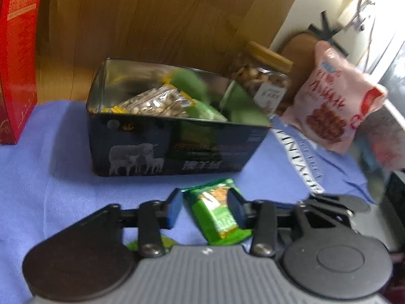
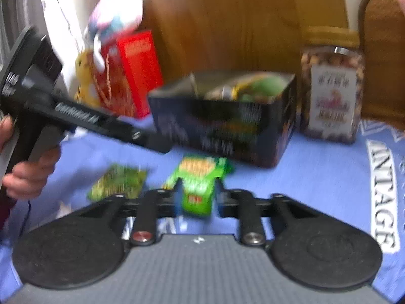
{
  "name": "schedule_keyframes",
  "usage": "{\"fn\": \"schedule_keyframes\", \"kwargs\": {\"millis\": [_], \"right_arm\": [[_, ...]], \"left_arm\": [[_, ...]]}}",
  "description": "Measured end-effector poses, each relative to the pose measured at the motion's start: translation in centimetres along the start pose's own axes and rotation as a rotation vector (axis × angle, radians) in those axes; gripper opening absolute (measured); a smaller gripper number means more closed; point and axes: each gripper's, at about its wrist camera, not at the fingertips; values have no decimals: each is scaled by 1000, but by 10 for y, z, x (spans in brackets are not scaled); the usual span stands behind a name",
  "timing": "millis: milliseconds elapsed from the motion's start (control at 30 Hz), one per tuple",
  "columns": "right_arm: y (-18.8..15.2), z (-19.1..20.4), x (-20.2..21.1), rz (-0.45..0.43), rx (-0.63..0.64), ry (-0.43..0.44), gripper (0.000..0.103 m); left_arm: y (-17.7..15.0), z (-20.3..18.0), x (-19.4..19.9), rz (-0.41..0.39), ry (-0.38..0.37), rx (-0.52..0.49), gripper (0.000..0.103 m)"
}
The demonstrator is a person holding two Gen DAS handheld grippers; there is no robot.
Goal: Organize snacks
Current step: 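Close the left tool on the second green snack packet, then carry the second green packet into the black tin and release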
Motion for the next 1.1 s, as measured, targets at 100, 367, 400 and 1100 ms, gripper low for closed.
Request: {"fn": "schedule_keyframes", "kwargs": {"millis": [100, 367, 400, 1100], "right_arm": [[-8, 3, 1, 23, -29, 13, 46], [-9, 4, -12, 42, -5, 9, 47], [-9, 5, -12, 41, 4, 10, 47], [69, 21, -12, -214, 176, -64, 22]], "left_arm": [[4, 3, -19, 9, -15, -5, 56], [-13, -4, -26, 111, -43, 5, 43], [-15, -6, -26, 113, -42, -11, 42], [64, -8, 25, -224, -46, -28, 30]]}}
Point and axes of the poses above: each gripper's, at about its wrist camera, not at the fingertips, and x roughly against the way its jaws point, z to its left, y to its top, and after that the axes turned 10 degrees about -z, right-handed
